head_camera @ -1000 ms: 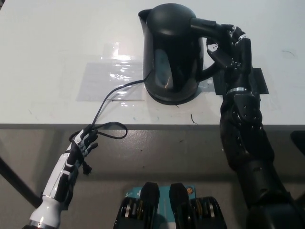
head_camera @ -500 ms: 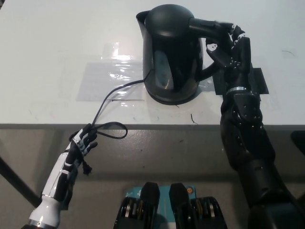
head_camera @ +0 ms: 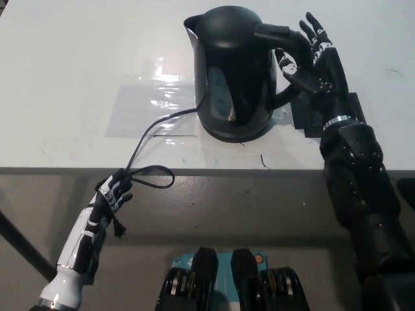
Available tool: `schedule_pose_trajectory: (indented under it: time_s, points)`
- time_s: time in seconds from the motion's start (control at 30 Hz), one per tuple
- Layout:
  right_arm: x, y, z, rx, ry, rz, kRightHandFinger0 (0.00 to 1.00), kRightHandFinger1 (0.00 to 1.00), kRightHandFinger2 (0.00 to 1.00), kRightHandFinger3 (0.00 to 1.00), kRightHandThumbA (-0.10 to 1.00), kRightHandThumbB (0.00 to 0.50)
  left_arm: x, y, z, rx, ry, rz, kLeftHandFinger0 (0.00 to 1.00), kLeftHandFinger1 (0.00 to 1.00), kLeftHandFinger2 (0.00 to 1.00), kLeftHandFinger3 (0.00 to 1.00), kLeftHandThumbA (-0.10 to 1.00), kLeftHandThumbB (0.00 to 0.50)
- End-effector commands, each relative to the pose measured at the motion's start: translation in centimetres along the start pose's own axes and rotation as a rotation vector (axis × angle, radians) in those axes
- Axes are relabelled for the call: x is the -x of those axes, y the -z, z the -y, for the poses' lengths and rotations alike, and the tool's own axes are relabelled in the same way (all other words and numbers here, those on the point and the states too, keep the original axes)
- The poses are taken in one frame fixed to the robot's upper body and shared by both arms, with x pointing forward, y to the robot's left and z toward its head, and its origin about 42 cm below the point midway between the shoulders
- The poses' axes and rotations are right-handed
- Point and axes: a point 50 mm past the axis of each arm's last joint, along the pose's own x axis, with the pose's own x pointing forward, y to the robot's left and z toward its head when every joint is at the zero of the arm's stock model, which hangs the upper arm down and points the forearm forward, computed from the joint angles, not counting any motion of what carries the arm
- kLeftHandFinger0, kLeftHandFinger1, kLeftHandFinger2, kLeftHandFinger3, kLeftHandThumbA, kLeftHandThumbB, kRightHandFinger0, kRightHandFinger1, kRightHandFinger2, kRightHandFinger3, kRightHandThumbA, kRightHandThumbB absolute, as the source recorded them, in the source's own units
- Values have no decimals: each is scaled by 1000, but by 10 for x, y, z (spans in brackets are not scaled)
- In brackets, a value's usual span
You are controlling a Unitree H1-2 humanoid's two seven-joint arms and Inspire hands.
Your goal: A kettle and its base are kept separately on the desk infront of the robot and the robot uses its right hand to lift the kettle by its handle and places it on its base to align it correctly.
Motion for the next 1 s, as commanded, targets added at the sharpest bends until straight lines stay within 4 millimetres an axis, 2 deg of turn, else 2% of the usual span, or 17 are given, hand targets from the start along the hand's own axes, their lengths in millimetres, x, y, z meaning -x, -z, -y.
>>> schedule_pose_trajectory:
  time_s: [0.0, 0.1, 0.4, 0.63, 0.97]
  points:
    - [-19, -38, -12, -51, -223, 77, 1000, 1000, 1000, 1000, 659, 500, -8, -13, -4, -18, 16, 59, 1000, 1000, 1000, 1000, 995, 122]
    - [-20, -40, -10, -55, -230, 77, 1000, 1000, 1000, 1000, 655, 500, -8, -13, -4, -8, 13, 54, 1000, 1000, 1000, 1000, 988, 131]
    - [-21, -46, 0, -28, -248, 75, 1000, 1000, 1000, 1000, 649, 500, -9, -13, -5, -11, 13, 61, 1000, 1000, 1000, 1000, 985, 115]
    - [-18, -52, 12, -92, -265, 73, 1000, 1000, 1000, 1000, 591, 500, -9, -12, -5, -12, 12, 66, 1000, 1000, 1000, 1000, 985, 116]
    - [-9, -61, 43, -134, -263, 75, 1000, 1000, 1000, 1000, 537, 500, -10, -12, -5, -6, 3, 63, 1000, 1000, 1000, 1000, 978, 126]
